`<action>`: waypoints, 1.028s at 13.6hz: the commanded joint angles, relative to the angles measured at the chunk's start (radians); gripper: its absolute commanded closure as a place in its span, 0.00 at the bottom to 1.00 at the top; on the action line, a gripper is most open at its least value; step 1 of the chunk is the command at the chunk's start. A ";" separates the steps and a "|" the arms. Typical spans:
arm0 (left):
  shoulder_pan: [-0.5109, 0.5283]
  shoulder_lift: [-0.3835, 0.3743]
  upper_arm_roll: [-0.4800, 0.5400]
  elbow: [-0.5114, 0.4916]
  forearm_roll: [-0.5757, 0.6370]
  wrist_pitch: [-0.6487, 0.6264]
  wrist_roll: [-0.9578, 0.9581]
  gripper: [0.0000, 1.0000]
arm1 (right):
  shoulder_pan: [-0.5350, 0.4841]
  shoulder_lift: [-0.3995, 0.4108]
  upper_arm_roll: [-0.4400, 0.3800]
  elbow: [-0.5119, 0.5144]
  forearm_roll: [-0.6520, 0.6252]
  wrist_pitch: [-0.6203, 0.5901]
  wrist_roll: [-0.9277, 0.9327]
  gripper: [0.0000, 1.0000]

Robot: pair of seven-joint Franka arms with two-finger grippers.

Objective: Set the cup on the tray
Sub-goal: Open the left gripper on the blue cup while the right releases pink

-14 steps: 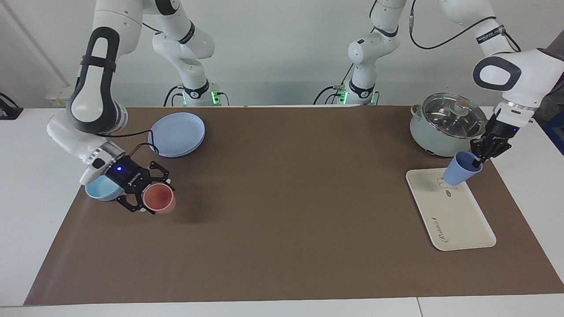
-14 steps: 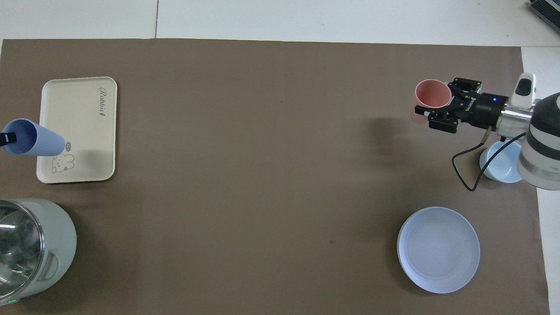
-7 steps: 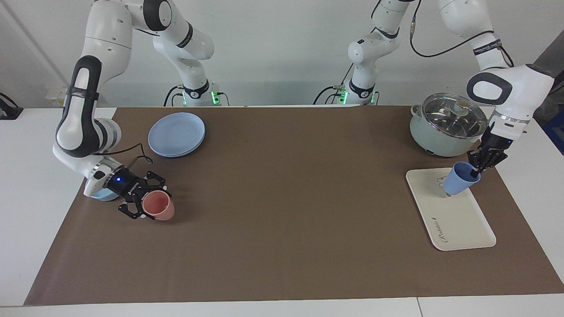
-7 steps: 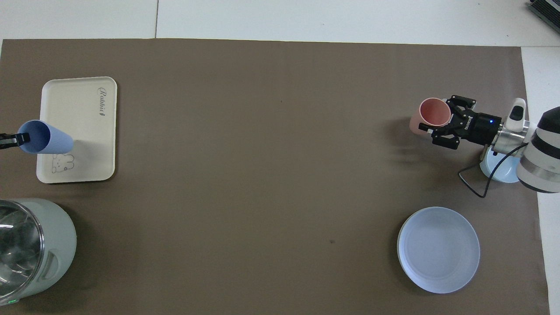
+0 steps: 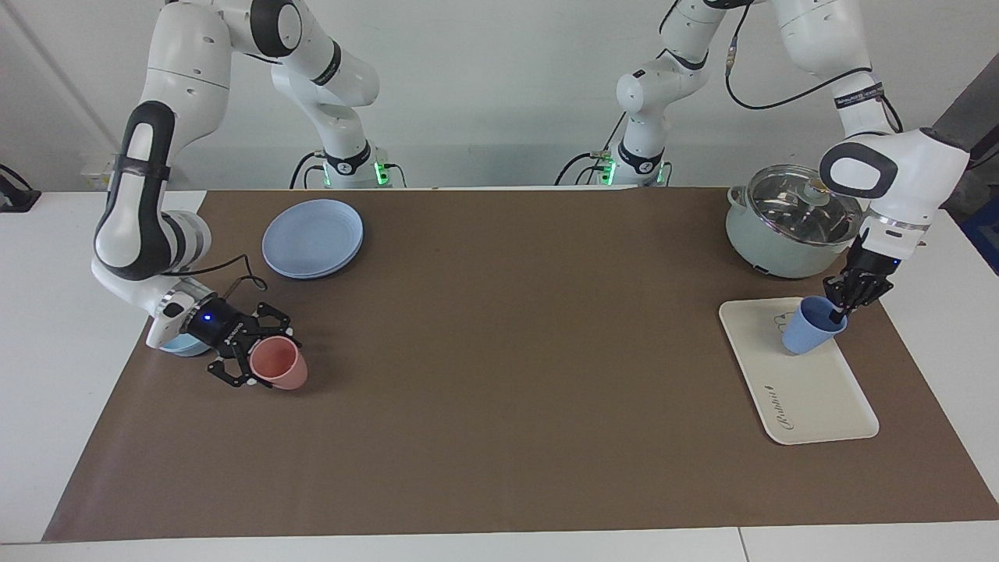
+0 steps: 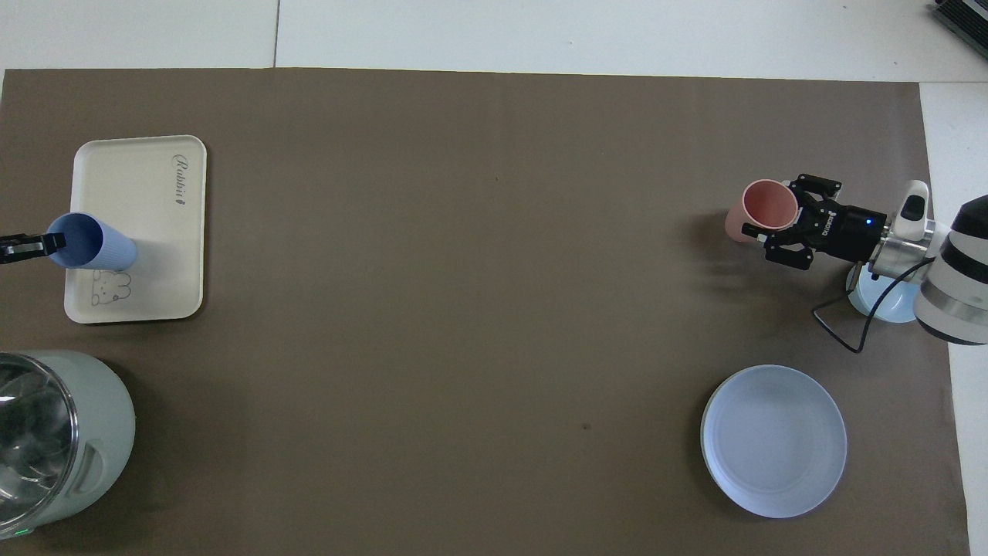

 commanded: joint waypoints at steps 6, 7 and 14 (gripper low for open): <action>-0.020 0.003 0.000 0.162 0.010 -0.209 -0.106 0.09 | -0.031 -0.036 0.013 -0.035 0.032 -0.071 -0.028 0.00; -0.017 0.003 0.000 0.220 0.010 -0.325 -0.137 0.09 | -0.033 -0.051 0.012 -0.038 0.029 -0.076 -0.026 0.00; -0.030 0.001 -0.012 0.516 0.019 -0.784 -0.378 0.05 | -0.016 -0.286 0.009 -0.076 -0.166 -0.036 0.376 0.00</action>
